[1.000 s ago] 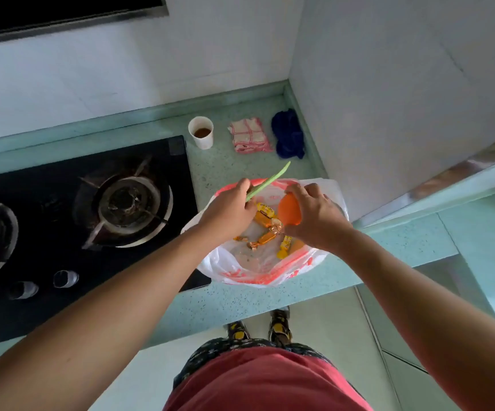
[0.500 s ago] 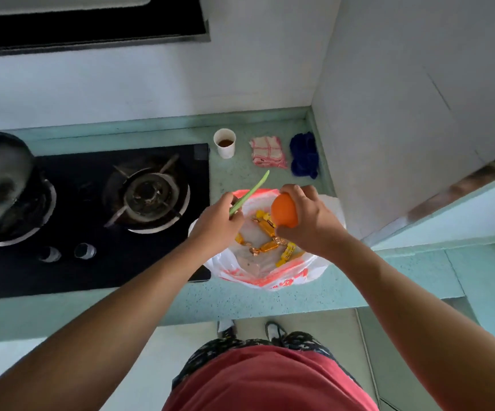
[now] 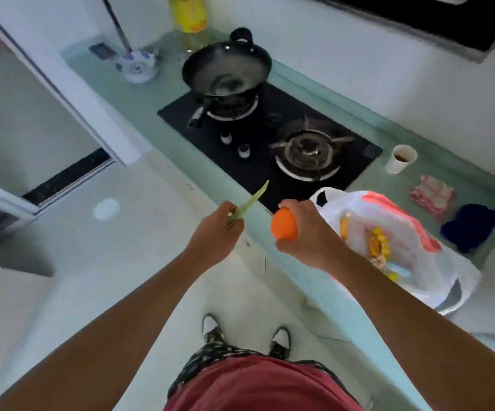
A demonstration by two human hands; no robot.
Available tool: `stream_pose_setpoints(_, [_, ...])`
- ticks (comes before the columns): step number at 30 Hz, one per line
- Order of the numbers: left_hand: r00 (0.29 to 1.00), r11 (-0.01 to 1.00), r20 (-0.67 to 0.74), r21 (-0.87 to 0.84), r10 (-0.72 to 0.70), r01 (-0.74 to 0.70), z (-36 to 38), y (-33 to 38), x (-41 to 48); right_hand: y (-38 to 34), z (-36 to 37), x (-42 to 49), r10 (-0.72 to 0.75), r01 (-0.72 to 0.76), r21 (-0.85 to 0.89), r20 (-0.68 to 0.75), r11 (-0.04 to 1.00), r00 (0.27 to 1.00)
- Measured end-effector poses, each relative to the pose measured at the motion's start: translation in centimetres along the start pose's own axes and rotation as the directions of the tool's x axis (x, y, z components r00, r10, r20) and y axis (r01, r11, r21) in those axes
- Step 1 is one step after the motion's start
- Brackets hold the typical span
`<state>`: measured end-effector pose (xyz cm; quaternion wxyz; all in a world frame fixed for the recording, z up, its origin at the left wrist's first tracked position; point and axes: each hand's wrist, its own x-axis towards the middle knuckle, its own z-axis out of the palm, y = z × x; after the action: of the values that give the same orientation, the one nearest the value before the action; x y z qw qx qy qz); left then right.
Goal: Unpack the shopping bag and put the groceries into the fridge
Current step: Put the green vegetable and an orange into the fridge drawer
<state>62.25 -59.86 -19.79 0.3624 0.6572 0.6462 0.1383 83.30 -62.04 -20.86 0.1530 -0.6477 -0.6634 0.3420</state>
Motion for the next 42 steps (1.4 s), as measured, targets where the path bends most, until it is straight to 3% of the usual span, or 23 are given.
stream_pose_setpoints(5, [0.952, 0.968, -0.194, -0.139, -0.235, 0.211, -5.4, -8.5, -8.3, -8.2, 6.7, 0.9, -0.226, 0.245, -0.073, 0.202, 0.967, 0.953])
stream_pose_setpoints(11, [0.799, 0.886, -0.391, -0.282, -0.457, 0.368, -11.3, -19.0, -21.0, -20.1, 17.3, -1.7, -0.437, 0.504, -0.071, 0.402, 0.861, 0.804])
stream_pose_setpoints(19, [0.599, 0.798, -0.534, -0.315, -0.597, 0.514, -18.3, -33.3, -41.0, -36.5, 33.4, -10.9, -0.599, 0.717, 0.025, 0.57, 0.697, 0.563])
stream_pose_setpoints(25, [0.465, 0.72, -0.572, -0.375, -0.675, 0.584, -22.4, -40.8, -51.7, -45.3, 41.7, -16.2, -0.689, 0.784, 0.123, 0.572, 0.609, 0.445])
stream_pose_setpoints(32, [0.414, 0.716, -0.611, -0.404, -0.675, 0.569, -29.4, -46.6, -54.7, -54.2, 46.9, -15.4, -0.717, 0.826, 0.13, 0.582, 0.549, 0.385])
stream_pose_setpoints(37, [0.397, 0.726, -0.642, -0.394, -0.656, 0.564, -36.4, -50.6, -52.4, -61.8, 50.1, -10.4, -0.747, 0.854, 0.136, 0.565, 0.503, 0.35])
stream_pose_setpoints(42, [0.33, 0.702, -0.682, -0.382, -0.653, 0.601, -44.6, -54.5, -49.1, -70.5, 53.4, -4.6, -0.817, 0.852, 0.244, 0.49, 0.464, 0.305])
